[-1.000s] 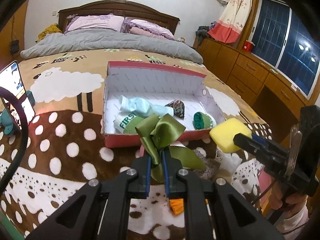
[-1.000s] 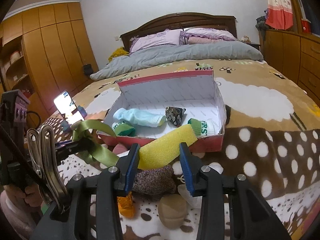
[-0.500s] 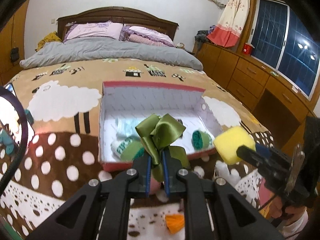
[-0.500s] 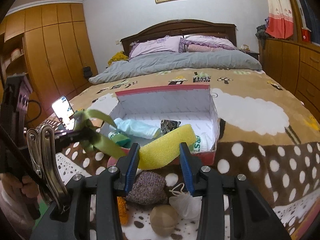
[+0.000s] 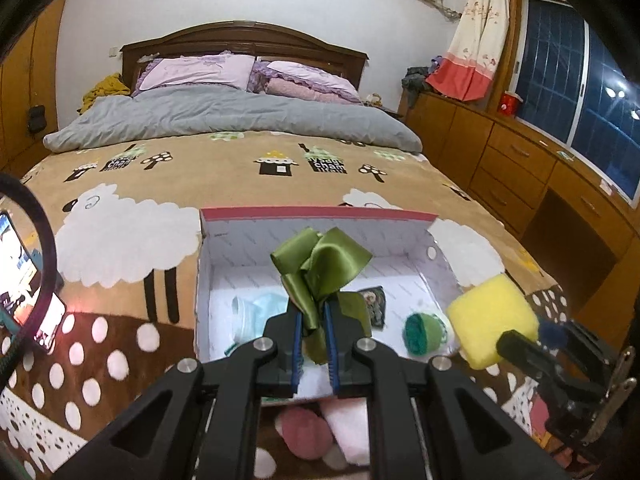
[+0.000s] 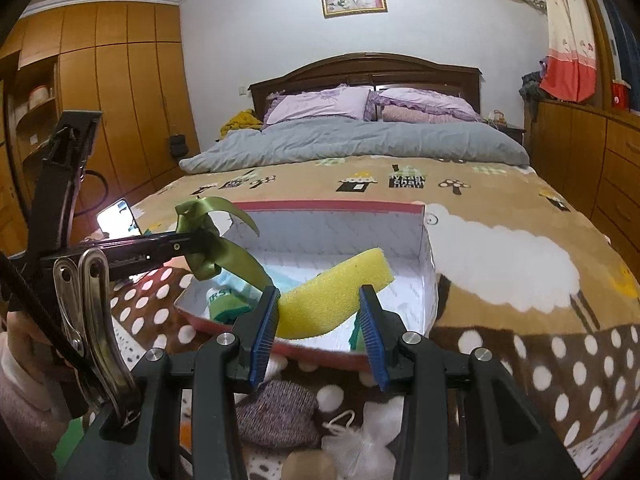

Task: Organize soft objects
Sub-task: 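Carry the bow and yellow sponge into the shoebox and open both grippers, then withdraw both grippers from the shoebox back toward the pile, then grasp the pink round sponge with left gripper while right grasps the clear plastic bag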

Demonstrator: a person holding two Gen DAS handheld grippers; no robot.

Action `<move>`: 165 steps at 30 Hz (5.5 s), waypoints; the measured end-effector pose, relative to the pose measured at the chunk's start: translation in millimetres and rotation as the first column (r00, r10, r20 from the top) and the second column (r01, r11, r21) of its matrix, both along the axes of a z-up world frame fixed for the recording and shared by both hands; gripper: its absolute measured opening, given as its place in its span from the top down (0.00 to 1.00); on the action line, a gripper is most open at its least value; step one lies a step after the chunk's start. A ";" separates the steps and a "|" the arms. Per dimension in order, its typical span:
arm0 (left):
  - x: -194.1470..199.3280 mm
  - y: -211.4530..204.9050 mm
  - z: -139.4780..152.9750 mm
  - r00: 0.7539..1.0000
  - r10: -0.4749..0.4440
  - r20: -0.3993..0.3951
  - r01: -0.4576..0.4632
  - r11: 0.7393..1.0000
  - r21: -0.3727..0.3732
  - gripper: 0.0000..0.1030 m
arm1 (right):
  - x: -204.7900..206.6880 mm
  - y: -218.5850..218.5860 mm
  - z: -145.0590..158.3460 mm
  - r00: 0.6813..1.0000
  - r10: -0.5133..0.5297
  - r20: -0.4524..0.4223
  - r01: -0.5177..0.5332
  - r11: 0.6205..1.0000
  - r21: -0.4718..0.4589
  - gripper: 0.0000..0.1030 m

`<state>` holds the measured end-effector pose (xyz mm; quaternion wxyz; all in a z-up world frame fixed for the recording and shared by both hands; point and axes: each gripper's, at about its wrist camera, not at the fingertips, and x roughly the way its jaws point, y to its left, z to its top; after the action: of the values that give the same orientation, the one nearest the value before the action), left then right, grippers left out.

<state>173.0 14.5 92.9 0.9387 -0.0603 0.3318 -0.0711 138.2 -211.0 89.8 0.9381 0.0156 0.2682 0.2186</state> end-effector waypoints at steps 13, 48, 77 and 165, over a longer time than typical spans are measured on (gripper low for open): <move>46.1 -9.4 -24.5 0.999 0.010 -0.048 -0.008 0.999 0.052 0.90 | 37.0 -0.9 -11.6 1.000 -0.014 0.007 0.014 1.000 -0.009 0.60; 96.3 -6.5 -74.6 0.986 0.043 -0.164 -0.025 0.994 0.106 0.56 | 89.2 -6.8 -62.1 0.992 -0.075 -0.098 0.070 0.996 -0.054 0.56; 18.2 -2.3 -34.2 0.984 0.050 -0.170 -0.043 0.998 0.043 0.47 | 35.0 -24.3 -28.6 0.995 -0.093 -0.047 0.093 0.996 -0.010 0.46; -72.3 4.8 -68.5 0.976 0.031 -0.215 -0.048 0.996 -0.072 0.67 | -42.9 -43.4 -53.0 0.991 -0.043 -0.129 0.057 0.993 0.105 0.90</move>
<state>100.7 19.3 24.4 0.8958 -0.1100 0.4267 -0.0582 95.4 -254.3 36.8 0.9222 0.0871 0.3143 0.2079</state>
